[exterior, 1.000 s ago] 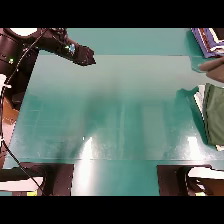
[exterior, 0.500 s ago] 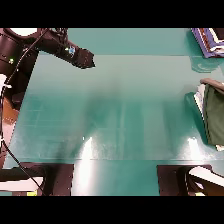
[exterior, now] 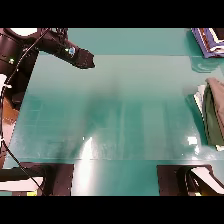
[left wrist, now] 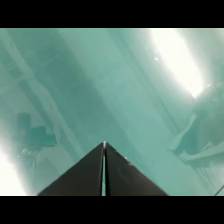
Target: Fold the shirts.
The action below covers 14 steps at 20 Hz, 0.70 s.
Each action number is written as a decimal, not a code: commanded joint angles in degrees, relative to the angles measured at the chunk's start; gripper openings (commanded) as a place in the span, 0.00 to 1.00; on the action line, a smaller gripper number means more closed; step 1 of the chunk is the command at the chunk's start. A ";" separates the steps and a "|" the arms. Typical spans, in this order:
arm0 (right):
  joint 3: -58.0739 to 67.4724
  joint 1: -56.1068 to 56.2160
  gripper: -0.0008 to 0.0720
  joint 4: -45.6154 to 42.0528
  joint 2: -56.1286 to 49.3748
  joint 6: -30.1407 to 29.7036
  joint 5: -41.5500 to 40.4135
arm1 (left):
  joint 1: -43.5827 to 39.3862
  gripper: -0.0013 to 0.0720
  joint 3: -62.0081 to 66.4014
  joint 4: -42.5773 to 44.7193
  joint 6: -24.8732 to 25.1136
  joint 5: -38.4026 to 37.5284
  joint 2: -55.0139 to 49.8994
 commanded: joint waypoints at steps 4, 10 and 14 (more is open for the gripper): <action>-1.62 6.03 0.75 21.31 2.67 0.55 -4.07 | -0.02 0.05 0.00 0.00 0.46 0.39 -0.02; -1.64 41.66 0.74 28.70 2.54 0.52 -13.57 | -0.02 0.05 0.00 -0.07 0.46 0.94 -0.02; -1.57 61.55 0.28 28.79 0.44 0.52 -21.88 | -0.02 0.05 0.00 -0.07 0.44 1.95 -0.02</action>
